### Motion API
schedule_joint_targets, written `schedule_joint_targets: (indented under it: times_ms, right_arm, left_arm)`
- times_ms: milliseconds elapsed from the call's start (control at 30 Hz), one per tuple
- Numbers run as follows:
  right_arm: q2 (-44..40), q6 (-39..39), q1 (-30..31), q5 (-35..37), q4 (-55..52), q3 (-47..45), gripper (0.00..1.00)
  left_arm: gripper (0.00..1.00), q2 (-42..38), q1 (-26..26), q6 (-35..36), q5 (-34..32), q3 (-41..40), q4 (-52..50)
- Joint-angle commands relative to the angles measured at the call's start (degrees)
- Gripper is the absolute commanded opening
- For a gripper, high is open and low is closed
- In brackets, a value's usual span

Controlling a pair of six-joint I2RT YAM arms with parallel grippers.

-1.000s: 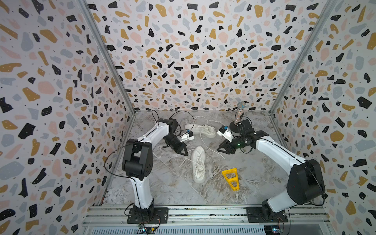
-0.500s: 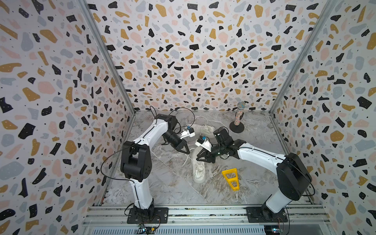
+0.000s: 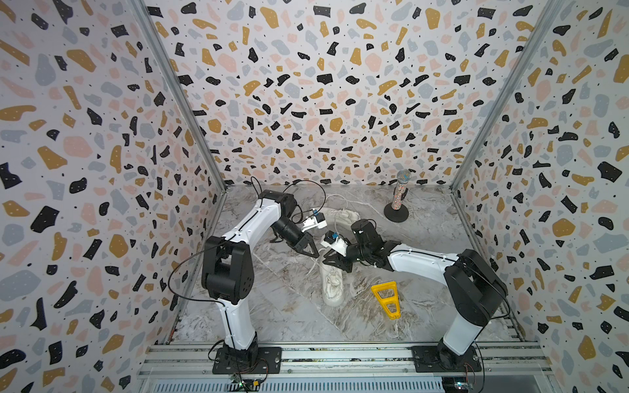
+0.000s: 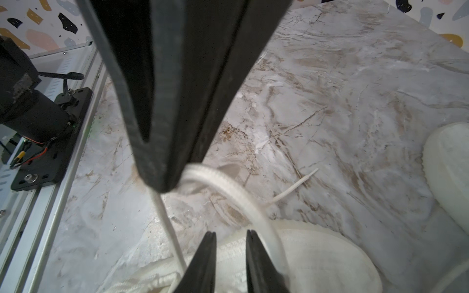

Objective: Tie the shoes
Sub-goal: Cross the shoelace with the shoelace.

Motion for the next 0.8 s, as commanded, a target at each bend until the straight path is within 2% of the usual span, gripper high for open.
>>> schedule_joint_targets:
  times_ms: [0,467,600,767]
  right_arm:
    - [0.53,1.5,0.94,-0.37,7.35,-1.27,0.28]
    - [3.61,4.87,1.82,4.85,16.64,-2.29,0.34]
    - [4.61,6.16,1.87,3.51,18.06,-1.94,0.33]
    - [4.74,7.89,1.82,0.24,20.18,-2.72,0.2]
  left_arm:
    - [0.0,-1.02,-0.09,-0.05,2.05,2.08,-2.0]
    - [0.0,-0.43,-0.09,-1.03,2.29,2.49,-1.94]
    - [0.0,-0.23,-0.06,-1.42,2.58,2.52,-1.65]
    - [0.0,-0.14,-0.06,-2.23,2.32,2.5,-0.9]
